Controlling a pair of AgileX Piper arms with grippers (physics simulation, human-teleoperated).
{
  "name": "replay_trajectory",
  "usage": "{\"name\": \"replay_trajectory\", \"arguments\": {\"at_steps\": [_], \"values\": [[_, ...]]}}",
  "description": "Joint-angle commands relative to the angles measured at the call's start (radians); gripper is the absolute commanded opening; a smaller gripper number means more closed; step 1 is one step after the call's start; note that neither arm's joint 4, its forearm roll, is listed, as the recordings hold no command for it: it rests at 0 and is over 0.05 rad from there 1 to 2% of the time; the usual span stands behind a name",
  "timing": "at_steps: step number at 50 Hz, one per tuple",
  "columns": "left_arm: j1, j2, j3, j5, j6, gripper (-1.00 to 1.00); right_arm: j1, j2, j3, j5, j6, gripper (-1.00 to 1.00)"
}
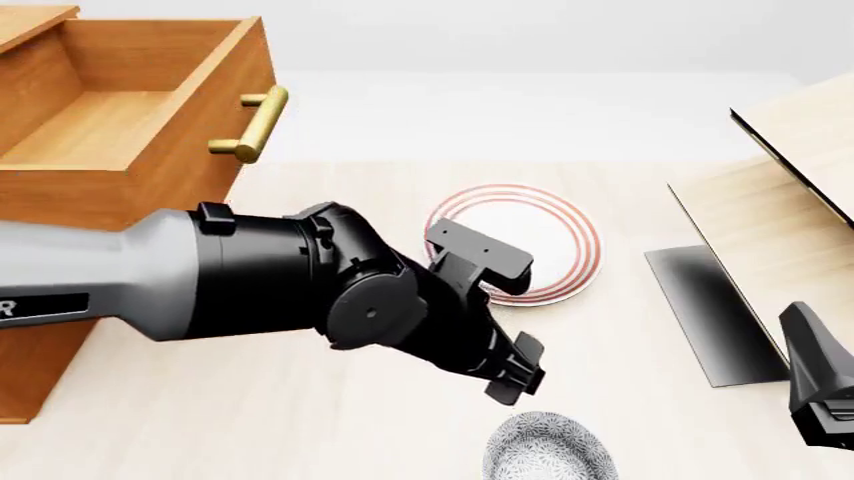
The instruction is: Open the top drawer of the cabinet and put the bowl in it.
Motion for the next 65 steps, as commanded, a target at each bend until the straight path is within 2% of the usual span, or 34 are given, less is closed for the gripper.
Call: {"name": "replay_trajectory", "arguments": {"at_steps": [1, 32, 65], "values": [[-0.022, 0.042, -0.006, -0.001, -0.023, 1.00, 0.000, 0.000, 0.001, -0.001, 0.000, 1.00], [-0.074, 0.136, -0.016, -0.036, -0.089, 1.00, 0.000, 0.000, 0.001, -0.001, 0.000, 1.00], [-0.090, 0.206, -0.017, -0.065, -0.115, 1.00, 0.000, 0.000, 0.001, -0.001, 0.000, 1.00]]}}
